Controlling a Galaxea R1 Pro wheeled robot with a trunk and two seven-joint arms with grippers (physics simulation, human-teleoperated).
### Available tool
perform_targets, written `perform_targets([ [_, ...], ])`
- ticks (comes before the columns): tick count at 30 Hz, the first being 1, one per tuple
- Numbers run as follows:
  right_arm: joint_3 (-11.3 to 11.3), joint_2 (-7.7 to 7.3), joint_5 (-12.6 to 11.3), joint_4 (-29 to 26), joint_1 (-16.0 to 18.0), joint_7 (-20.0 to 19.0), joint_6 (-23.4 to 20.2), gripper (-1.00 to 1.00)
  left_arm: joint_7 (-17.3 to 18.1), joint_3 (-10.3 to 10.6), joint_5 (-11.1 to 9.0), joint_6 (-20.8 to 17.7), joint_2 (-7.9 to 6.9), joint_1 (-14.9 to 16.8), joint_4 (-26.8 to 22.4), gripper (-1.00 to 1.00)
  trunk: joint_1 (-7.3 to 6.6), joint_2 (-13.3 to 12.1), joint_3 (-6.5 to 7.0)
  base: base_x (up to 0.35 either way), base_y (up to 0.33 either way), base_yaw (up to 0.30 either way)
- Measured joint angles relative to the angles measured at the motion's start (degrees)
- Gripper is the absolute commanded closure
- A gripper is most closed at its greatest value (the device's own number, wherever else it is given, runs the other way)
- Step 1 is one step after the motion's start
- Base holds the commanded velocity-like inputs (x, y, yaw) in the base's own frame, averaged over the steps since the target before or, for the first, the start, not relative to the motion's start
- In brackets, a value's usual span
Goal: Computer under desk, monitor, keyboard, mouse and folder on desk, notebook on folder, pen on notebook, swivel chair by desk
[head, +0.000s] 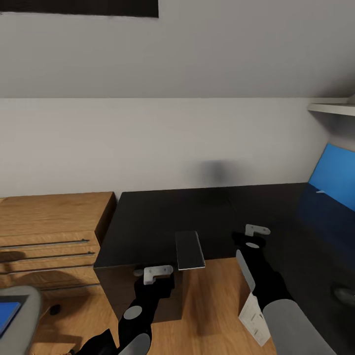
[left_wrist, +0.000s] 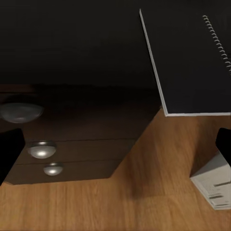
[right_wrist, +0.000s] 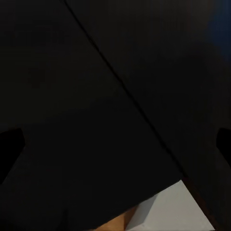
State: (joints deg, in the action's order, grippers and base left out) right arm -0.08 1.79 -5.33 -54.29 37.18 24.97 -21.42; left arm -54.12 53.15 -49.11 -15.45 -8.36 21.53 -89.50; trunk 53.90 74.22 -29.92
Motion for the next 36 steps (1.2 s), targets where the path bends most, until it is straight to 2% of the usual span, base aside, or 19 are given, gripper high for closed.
perform_targets([
  [10,0.0,0.47,0.0,-0.1,0.0,0.1,0.0,-1.0,0.0,-0.1,0.0,0.0,-0.03,0.0,0.0,-1.0,0.02,0.0,0.0,-0.126,0.093,0.233],
  [17,0.0,0.6,0.0,-0.1,0.0,0.1,-0.1,-1.0,0.0,-0.3,0.0,0.0,-0.17,0.0,0.0,-1.0,0.03,0.0,0.0,-0.264,0.19,0.035],
  [19,0.0,0.61,0.0,-0.1,-0.1,0.1,0.0,-1.0,0.0,-1.2,0.0,0.0,-0.2,0.0,0.0,-1.0,0.02,0.0,0.0,-0.178,0.092,0.003],
  [24,0.0,0.63,0.0,-0.1,-0.1,0.1,0.0,-1.0,0.0,-1.8,0.0,0.0,-0.21,0.0,0.0,-1.0,0.0,0.0,0.0,-0.051,0.025,0.013],
  [36,0.1,0.66,0.0,-0.1,-0.1,0.2,0.0,-1.0,0.0,-1.9,0.0,0.0,-0.13,0.0,0.0,-1.0,0.0,0.0,0.0,-0.004,0.002,0.131],
])
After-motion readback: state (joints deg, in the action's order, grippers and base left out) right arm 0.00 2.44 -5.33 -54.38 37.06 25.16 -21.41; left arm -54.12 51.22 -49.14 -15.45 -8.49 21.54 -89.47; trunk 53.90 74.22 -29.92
